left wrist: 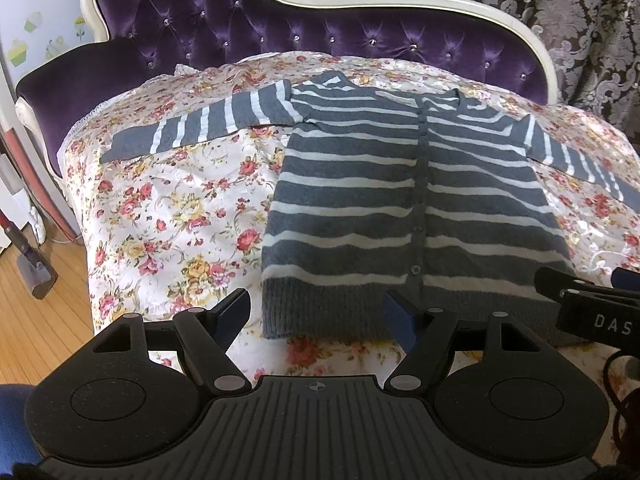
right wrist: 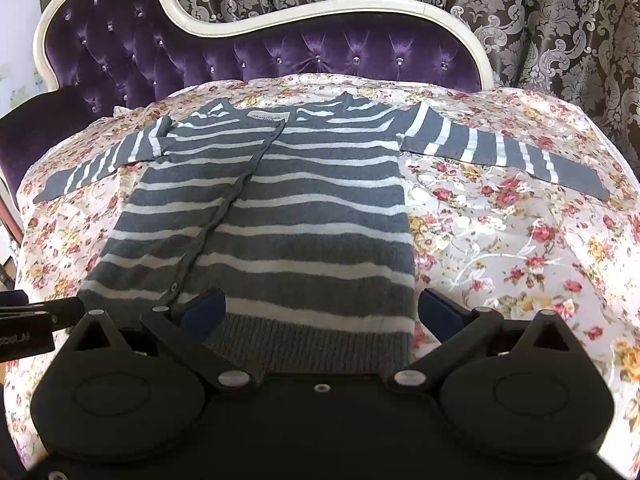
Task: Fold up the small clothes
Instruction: 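Move the left gripper to the sleeve cuff and close on it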
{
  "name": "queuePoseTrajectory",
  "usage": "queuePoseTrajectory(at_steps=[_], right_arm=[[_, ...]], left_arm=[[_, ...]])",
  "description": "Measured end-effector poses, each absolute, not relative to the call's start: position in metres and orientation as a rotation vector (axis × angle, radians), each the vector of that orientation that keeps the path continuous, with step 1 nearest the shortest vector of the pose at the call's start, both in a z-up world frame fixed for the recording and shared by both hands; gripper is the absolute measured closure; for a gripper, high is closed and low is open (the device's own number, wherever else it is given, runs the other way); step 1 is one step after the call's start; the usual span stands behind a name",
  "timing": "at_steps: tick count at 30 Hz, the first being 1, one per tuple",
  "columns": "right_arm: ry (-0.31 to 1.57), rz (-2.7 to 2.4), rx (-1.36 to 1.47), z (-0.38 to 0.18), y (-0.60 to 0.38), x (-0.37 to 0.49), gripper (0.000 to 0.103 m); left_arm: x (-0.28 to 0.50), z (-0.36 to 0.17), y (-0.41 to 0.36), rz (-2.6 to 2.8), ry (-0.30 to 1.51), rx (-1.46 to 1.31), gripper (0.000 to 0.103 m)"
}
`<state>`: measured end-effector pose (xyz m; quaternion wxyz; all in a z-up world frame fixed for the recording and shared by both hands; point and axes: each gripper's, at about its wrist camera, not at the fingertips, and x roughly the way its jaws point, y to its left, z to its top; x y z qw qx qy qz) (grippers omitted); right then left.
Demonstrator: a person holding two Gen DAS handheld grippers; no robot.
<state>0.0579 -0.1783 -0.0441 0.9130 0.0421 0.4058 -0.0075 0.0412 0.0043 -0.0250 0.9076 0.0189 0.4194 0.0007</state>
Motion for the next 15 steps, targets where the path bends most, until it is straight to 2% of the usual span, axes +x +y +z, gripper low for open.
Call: queuePoseTrajectory(at_steps=[15], right_arm=[[0.858, -0.005, 0.095, -0.043, -0.179, 0.103, 0.001]], left_arm=[[0.083, -0.021, 0.013, -0.006, 0.89, 0.026, 0.032]])
